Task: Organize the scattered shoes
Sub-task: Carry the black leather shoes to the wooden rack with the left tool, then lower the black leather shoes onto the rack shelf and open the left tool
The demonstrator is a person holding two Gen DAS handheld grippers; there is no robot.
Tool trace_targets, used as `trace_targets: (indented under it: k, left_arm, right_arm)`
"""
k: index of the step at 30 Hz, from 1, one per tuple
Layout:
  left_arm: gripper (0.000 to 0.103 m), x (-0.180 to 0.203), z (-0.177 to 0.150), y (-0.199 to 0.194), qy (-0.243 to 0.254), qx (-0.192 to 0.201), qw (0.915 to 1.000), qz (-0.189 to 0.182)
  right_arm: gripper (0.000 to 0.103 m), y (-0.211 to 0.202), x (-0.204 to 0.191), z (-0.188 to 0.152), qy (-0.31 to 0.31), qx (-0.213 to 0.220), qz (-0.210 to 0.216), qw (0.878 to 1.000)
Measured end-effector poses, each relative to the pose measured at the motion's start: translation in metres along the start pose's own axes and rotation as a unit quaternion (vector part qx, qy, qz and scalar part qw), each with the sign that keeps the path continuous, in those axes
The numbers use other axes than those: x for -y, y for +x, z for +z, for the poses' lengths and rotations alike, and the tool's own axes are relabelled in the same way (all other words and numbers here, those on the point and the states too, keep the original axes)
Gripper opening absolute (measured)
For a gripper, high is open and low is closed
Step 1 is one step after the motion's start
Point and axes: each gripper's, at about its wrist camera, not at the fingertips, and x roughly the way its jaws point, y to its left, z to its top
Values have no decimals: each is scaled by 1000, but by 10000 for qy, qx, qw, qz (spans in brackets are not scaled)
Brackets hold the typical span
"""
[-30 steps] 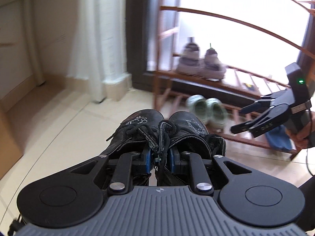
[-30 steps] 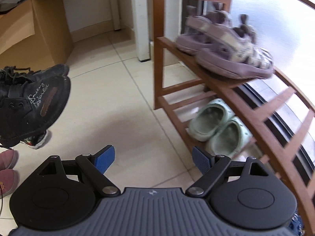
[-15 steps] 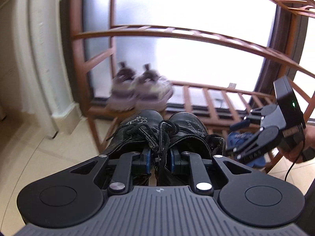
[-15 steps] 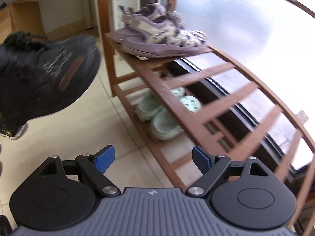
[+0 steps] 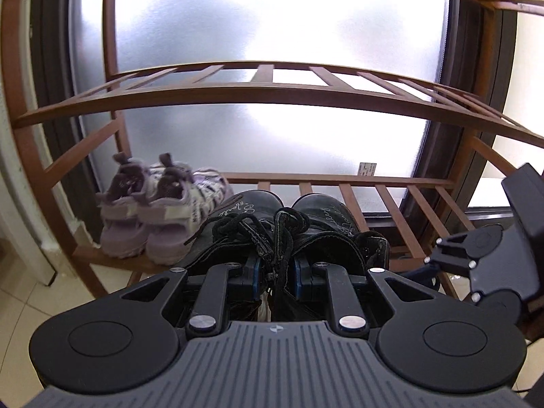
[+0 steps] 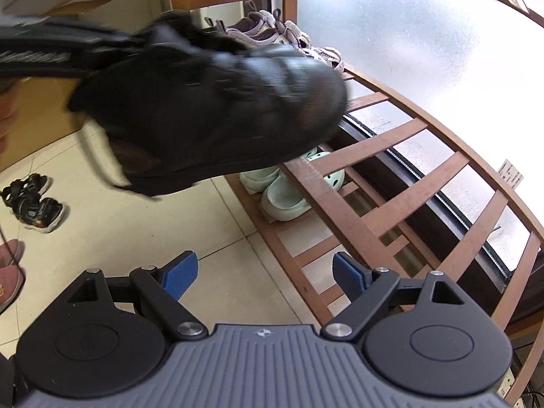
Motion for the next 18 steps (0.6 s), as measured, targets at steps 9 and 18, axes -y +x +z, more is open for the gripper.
trace_targets:
  k: [9,18]
  left_arm:
    - [20,21,24,52,-135,114,9997,154]
    - [20,24,33,84,-466,137,9986,189]
  right_arm:
    - [91,4,7,-9,124,-33,252,9996]
    - [91,10,5,-12,139,-4,392,9991]
